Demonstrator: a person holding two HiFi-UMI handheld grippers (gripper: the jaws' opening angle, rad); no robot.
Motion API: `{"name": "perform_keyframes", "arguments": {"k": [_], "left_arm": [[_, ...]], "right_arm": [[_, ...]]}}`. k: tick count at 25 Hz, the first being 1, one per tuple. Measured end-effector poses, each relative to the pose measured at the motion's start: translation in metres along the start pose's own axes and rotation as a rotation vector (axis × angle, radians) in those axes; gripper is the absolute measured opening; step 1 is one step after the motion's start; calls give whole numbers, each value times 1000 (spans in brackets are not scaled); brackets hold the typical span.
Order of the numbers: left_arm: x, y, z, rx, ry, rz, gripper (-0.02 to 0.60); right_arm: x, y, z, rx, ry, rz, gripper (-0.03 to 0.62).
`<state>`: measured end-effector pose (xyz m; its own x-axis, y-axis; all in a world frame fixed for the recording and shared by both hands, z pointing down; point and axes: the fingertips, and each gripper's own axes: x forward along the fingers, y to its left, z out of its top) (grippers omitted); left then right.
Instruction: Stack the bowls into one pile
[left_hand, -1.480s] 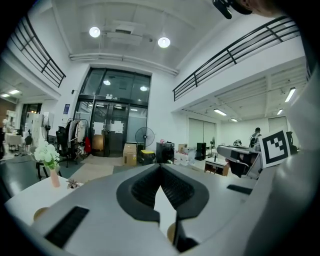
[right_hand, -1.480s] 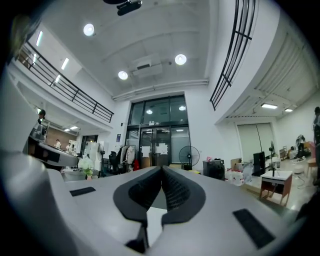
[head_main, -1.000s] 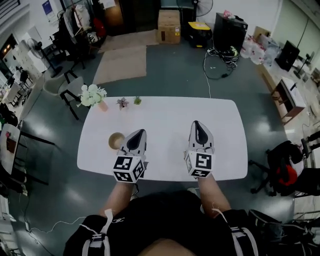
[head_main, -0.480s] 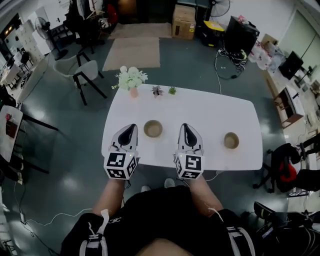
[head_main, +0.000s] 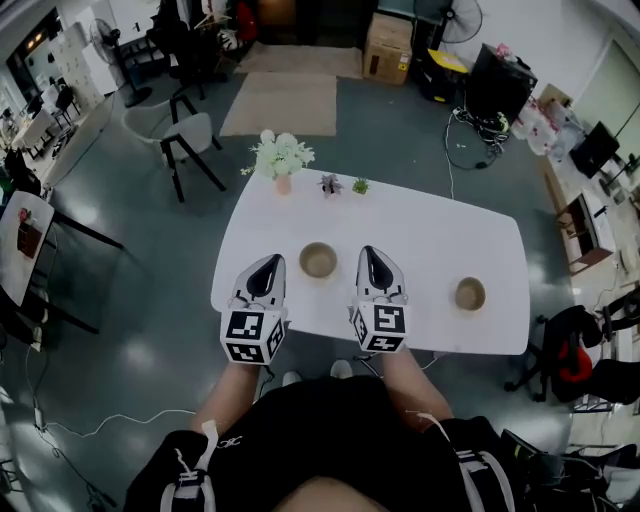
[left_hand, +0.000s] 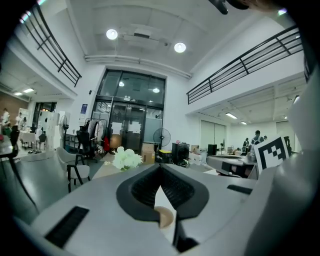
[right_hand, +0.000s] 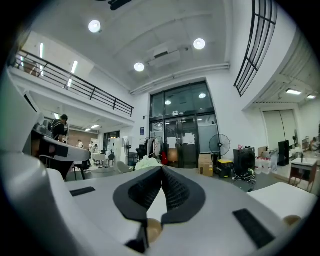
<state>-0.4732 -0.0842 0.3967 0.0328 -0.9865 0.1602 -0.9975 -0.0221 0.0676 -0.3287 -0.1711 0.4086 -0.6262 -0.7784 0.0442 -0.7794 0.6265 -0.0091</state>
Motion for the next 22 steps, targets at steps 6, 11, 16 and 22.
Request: {"name": "perform_keyframes", "arguments": {"k": [6,11,16,22], "left_arm": [[-1,12,-2,-20,5,48,13],[-13,36,-10,-33,13,128,14],[-29,64,-25,-66,30,218,14],[-48,88,-42,-98,60,317,13]], "right_arm": [[26,29,-10,-22,15,177,88],[50,58,-48,-60,124,276,114],[70,88,-99,-160,237,373,127],[86,109,-165,-262,391,471,135]]}}
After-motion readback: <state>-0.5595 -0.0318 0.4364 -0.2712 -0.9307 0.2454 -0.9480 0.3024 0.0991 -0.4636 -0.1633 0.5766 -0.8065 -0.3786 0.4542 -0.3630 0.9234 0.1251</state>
